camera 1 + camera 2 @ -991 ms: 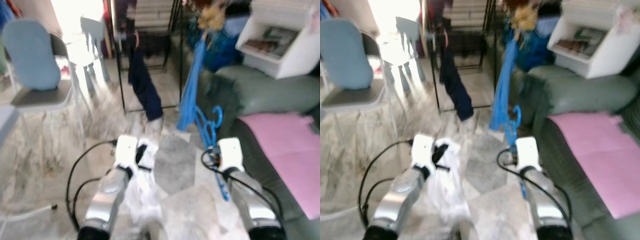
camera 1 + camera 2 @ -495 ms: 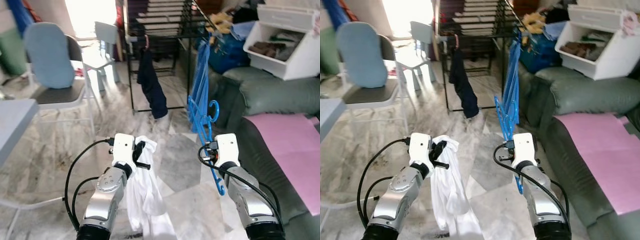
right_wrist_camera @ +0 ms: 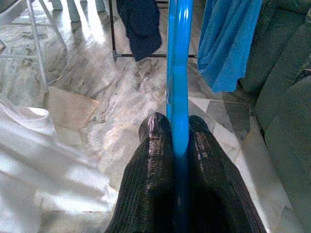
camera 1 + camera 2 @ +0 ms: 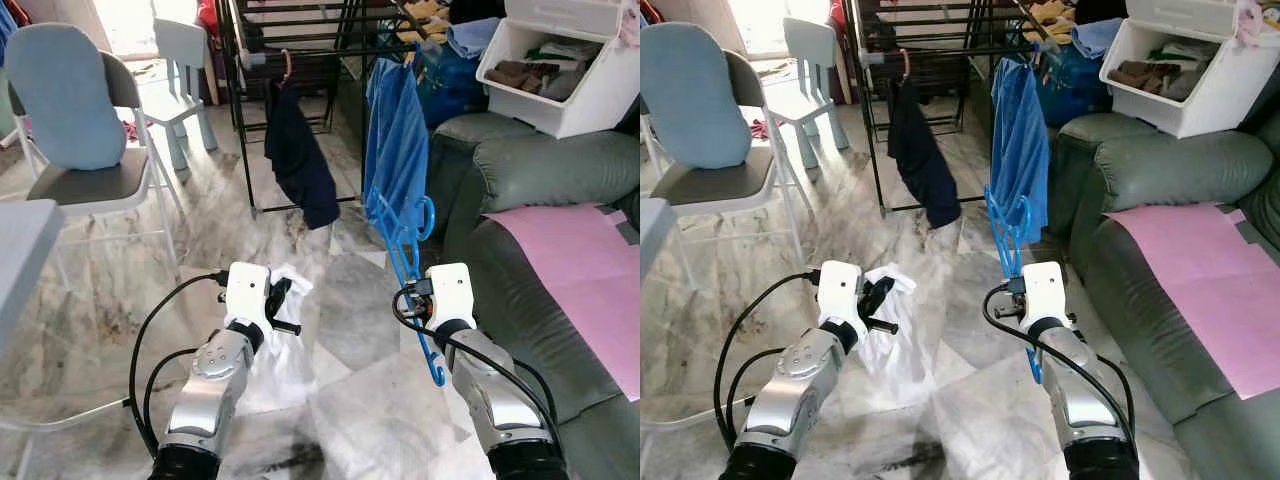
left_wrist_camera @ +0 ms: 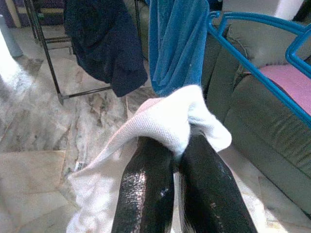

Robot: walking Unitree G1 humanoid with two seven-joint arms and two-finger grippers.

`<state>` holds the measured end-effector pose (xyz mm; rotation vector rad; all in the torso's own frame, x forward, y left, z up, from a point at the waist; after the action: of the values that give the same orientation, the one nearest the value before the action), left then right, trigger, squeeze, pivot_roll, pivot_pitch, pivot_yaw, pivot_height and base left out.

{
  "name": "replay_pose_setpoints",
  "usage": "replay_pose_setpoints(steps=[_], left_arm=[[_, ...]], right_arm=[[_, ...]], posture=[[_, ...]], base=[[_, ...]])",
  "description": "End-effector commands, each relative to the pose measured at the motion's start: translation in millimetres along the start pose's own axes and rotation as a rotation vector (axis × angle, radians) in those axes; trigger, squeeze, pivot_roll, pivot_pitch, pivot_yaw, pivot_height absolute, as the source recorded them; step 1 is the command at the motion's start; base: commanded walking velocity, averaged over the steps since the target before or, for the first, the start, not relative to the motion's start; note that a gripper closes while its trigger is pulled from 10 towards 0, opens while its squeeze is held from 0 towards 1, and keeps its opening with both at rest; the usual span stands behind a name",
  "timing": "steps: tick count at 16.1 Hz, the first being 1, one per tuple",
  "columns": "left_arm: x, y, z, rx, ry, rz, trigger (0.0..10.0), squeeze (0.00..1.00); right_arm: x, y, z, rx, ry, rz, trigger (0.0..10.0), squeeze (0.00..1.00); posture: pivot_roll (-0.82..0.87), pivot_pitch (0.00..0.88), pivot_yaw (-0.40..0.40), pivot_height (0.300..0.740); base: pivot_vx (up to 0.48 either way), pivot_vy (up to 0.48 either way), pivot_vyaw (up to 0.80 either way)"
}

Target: Hang hanger

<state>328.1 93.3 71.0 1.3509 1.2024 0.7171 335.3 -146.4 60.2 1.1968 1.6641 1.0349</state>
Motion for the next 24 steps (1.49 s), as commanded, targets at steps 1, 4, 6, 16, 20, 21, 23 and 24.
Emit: replay_pose_setpoints(steps=[1,4,6,16,20,21,23,24], left_arm=[[-1.9,6,0.7,-0.022,-0.01,0.009,10.0,0.0],[-1.6,7,1.4,-0.022,-0.01,0.012,10.0,0.0],[-1.8,7,1.8,-0.023,-0.01,0.015,10.0,0.0],[-9.1,22,-3.3,-0.097,-0.073,0.049,10.0,0.0],[-5.8,27,-2.2,-0.111,-0.066,0.077,10.0,0.0],[-3.1,32,-0.9,-0.135,-0.052,0.145,10.0,0.0],[-0.1,53,6.4,-0.209,-0.069,0.393,10.0,0.0],[1.2,62,9.9,-0.225,-0.103,0.446,10.0,0.0]], right_arm=[[1.5,3,1.0,-0.011,0.005,0.001,10.0,0.0],[2.0,4,1.9,-0.015,0.005,0.0,10.0,0.0],[2.1,4,2.3,-0.017,0.006,-0.001,10.0,0.0],[-14.3,2,1.4,-0.013,-0.075,-0.032,10.0,0.0],[-16.2,5,3.8,-0.023,-0.111,-0.112,10.0,0.0],[-17.6,7,4.2,-0.039,-0.113,-0.159,10.0,0.0],[-24.5,14,4.6,-0.072,-0.095,-0.188,10.0,0.0],[-27.9,18,4.9,-0.085,-0.076,-0.224,10.0,0.0]], posture=[[-0.13,0.0,-0.004,0.74],[-0.13,0.0,-0.002,0.74],[-0.13,0.0,-0.001,0.74],[-0.12,0.0,0.009,0.74],[-0.12,0.0,0.016,0.74],[-0.12,0.0,0.018,0.74],[-0.12,0.0,0.024,0.74],[-0.13,0.0,0.028,0.74]], base=[[0.0,0.364,0.0],[0.0,0.372,0.0],[0.0,0.375,0.0],[0.0,0.06,0.0],[0.0,0.0,0.0],[0.0,0.0,0.0],[0.0,0.0,0.0],[0.0,0.0,0.0]])
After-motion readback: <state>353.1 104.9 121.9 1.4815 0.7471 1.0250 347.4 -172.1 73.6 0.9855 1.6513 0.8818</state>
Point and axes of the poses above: a point about 5 cm out from each wrist's last joint towards the gripper, its own z axis pointing out of the wrist towards the gripper, its own y axis along the axis of the wrist's last joint, x = y × z, the point moved 4 cm from there along z, pointing out of the wrist towards the gripper, and after that the axes turned 8 degrees about -z, right-handed, at the moved point
